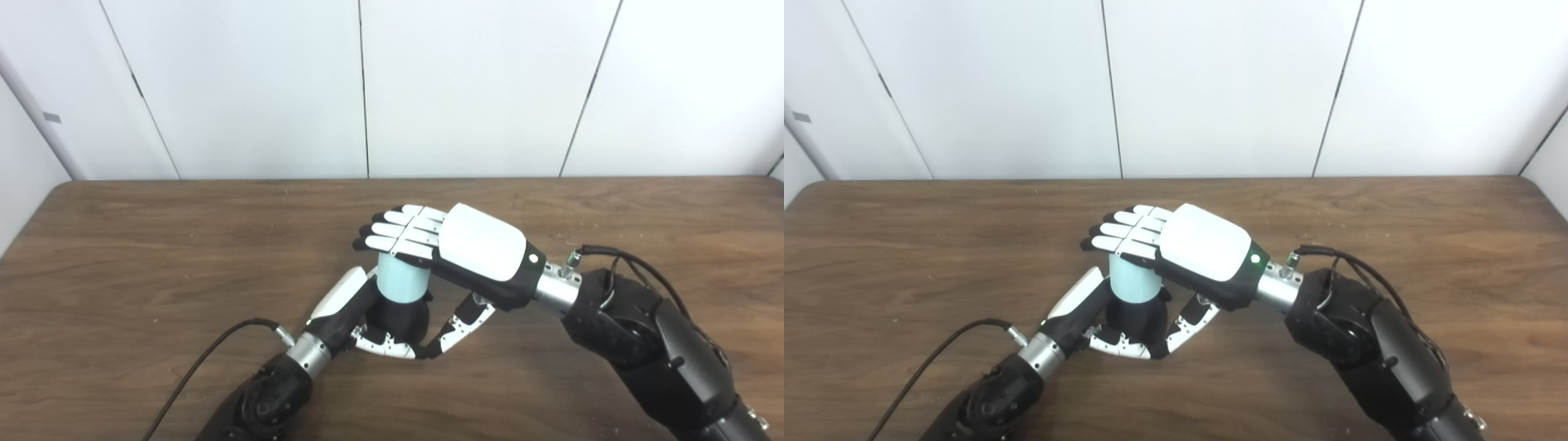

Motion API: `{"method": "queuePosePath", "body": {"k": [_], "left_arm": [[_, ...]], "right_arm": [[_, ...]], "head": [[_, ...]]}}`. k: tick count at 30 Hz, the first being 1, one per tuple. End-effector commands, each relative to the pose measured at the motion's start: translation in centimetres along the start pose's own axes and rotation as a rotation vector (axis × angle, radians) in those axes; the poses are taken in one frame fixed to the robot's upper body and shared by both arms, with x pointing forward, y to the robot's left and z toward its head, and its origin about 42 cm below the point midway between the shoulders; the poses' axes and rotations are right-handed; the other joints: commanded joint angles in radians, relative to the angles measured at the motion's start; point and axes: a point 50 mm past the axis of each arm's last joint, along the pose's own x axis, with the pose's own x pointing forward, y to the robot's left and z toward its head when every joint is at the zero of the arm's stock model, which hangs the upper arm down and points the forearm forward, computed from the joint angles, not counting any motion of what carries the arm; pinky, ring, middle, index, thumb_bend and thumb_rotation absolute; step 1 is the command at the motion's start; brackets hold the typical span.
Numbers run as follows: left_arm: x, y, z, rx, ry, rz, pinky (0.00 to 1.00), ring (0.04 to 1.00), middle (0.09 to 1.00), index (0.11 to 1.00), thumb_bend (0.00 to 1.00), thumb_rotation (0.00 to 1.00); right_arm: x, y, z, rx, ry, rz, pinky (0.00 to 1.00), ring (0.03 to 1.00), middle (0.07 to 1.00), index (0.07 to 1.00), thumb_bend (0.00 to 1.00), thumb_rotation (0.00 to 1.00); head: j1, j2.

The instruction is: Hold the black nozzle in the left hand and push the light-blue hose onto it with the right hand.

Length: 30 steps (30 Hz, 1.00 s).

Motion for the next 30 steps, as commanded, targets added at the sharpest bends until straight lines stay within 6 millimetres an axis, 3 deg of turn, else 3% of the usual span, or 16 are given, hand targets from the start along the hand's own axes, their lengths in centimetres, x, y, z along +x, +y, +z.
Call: {"method": "queuePosePath", "body": {"k": [1,14,30], "left_arm": [[-2.8,-3.9,-2.8,-0.021,0.167,-0.136,1.0,0.965,0.834,0.485,0.49,0.09],[-2.9,-3.6,-2.8,-0.013,0.174,-0.141,1.0,0.951,0.83,0.485,0.49,0.09],[-2.9,-3.5,-2.7,-0.005,0.177,-0.149,1.0,0.948,0.842,0.485,0.49,0.09]], "right_arm": [[-1.1,1.9,0.1,-0.01,0.012,0.113,0.91,0.941,0.933,0.922,0.72,0.31],[-1.7,3.0,0.4,-0.067,-0.026,0.156,0.96,0.976,0.956,0.926,0.77,0.35],[-1.0,3.1,0.4,-0.127,-0.069,0.22,0.95,0.963,0.954,0.93,0.71,0.33]], "head": [[0.0,0.001],[-0.003,0.006],[-0.003,0.009]]}}
